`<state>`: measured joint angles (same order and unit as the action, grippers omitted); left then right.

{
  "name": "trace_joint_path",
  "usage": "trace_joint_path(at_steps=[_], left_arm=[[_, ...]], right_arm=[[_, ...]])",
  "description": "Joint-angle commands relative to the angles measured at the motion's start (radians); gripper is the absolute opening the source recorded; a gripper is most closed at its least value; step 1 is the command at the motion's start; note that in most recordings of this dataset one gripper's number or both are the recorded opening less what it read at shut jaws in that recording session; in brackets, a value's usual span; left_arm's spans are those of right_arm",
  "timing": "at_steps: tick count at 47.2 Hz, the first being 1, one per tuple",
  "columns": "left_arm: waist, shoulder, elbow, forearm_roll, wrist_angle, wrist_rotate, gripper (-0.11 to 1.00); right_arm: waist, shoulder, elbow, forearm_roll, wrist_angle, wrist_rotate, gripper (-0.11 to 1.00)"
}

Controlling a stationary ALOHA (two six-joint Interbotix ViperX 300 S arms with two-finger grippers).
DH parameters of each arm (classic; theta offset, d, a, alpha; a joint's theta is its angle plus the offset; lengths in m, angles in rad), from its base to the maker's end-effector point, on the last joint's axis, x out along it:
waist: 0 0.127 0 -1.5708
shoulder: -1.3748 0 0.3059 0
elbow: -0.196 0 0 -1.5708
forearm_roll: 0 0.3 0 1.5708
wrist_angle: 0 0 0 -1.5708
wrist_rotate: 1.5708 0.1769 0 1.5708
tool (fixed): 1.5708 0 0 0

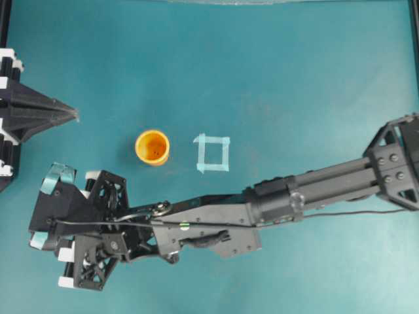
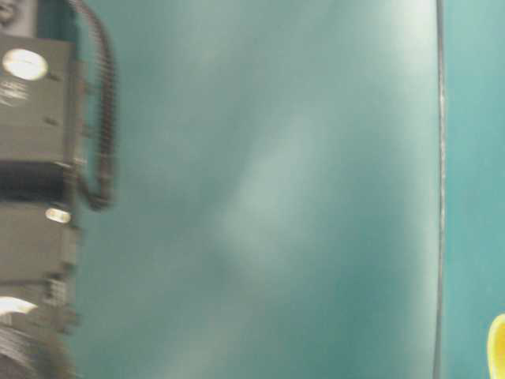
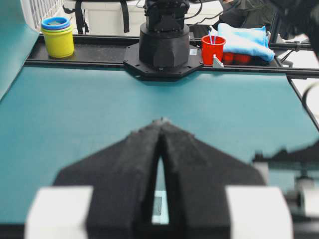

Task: Move the block toward the cup with right arm.
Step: 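Close the right gripper on the orange cube, then lift the cube with the right gripper and carry it up past the cup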

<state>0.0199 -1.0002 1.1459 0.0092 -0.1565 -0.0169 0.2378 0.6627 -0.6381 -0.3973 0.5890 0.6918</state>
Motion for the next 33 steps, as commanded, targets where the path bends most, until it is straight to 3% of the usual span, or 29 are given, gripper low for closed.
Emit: trace_joint_path(at_steps=[1,12,33], left_arm=[[0.000,0.003,-0.031,0.003,-0.003,0.000,0.01],[0.002,0.003,-0.031,0.003,-0.003,0.000,0.01],[0.002,0.003,-0.032,0.003,-0.006,-0.002,0.01]], right_arm=[[0.002,-0.077,-0.008,-0.020,0.012,-0.002,0.41],[-0.005,-0.109,0.029,-0.067,0.071,-0.002,0.41],[-0.052,-0.202,0.193,-0.071,0.071,-0.002,0.41]])
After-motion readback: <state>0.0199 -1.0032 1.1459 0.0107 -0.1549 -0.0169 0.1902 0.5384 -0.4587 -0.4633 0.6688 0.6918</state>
